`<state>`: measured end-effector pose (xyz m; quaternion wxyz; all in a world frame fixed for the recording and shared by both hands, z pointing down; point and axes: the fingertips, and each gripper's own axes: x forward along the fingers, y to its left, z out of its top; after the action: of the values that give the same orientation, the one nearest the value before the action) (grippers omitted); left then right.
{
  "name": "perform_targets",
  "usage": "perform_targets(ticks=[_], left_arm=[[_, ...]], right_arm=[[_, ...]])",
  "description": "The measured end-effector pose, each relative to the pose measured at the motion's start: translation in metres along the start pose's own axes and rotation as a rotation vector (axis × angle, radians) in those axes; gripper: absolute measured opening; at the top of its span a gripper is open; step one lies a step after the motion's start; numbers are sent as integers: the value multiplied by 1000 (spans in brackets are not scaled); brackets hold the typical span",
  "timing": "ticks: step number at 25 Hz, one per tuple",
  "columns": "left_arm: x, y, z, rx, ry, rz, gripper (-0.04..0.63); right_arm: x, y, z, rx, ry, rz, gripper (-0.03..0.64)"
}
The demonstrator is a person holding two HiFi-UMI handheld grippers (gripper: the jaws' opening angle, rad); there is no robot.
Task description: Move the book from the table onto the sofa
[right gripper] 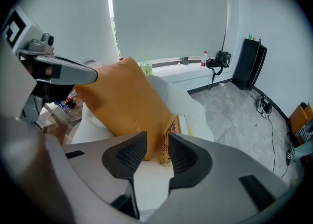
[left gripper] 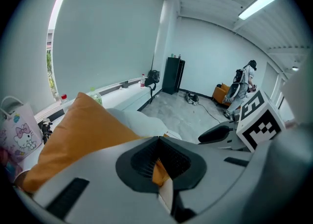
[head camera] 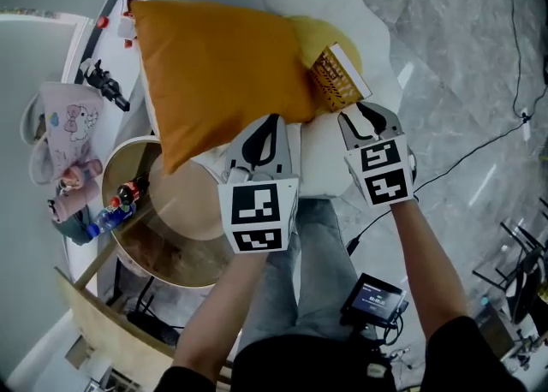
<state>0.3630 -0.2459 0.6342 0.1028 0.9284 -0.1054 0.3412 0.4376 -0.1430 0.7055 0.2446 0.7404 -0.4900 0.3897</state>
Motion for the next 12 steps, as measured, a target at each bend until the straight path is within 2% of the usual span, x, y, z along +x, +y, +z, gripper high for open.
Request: perform_targets(ticks=[7, 12], left_arm=[[-71, -6, 22, 20, -53, 13, 10], [-129, -5, 30, 23, -78, 25, 9]], right_arm=[[-92, 20, 26, 16, -99, -32, 26], [-162, 47, 43, 35, -178, -26, 14]])
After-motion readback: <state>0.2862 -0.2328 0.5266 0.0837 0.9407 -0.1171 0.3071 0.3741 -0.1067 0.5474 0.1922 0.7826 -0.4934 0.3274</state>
